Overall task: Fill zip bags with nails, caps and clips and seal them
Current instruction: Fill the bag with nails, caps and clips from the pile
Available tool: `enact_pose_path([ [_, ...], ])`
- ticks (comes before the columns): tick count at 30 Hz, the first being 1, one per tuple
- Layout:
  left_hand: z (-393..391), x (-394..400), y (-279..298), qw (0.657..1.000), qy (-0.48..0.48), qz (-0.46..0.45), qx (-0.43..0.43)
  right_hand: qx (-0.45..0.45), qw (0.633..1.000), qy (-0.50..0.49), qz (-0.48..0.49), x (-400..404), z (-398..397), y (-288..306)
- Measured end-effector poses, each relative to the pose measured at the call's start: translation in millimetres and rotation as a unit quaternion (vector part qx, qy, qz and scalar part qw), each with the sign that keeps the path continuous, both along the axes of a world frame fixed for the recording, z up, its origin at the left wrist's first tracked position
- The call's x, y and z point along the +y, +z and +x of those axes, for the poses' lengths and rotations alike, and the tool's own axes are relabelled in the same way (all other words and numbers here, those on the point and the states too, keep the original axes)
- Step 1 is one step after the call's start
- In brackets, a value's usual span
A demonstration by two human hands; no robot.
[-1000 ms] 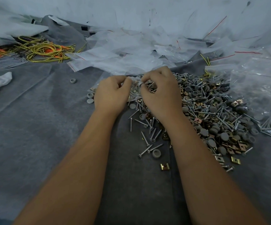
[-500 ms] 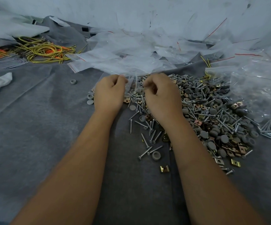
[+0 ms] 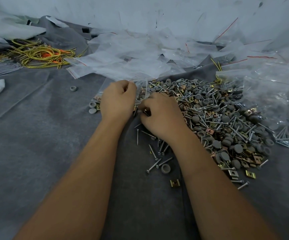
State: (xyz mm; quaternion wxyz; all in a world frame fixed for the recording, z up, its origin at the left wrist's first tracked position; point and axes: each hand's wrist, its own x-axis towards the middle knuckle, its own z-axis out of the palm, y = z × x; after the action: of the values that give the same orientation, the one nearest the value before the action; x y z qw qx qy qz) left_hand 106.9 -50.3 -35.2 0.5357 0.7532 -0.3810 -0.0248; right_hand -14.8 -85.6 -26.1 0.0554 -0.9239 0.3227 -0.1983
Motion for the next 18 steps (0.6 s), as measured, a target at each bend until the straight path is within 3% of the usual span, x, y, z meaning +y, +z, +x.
enact_pose_path([
  [6,0.1,1.3,-2.2,1.000,-0.007,0.005,0.005,-0.118,0.993,-0.028,0.007,-4.3,-4.1,1.8],
  [12,-4.0,5.5,2.4,0.999,-0.038,-0.024,0.023,-0.295,0.952,-0.048,0.070,-7.8,-1.4,0.6],
  [18,-6.7,6.9,3.6,0.994,-0.088,-0.062,0.028,-0.240,0.969,-0.042,0.023,-10.1,0.5,-6.2],
])
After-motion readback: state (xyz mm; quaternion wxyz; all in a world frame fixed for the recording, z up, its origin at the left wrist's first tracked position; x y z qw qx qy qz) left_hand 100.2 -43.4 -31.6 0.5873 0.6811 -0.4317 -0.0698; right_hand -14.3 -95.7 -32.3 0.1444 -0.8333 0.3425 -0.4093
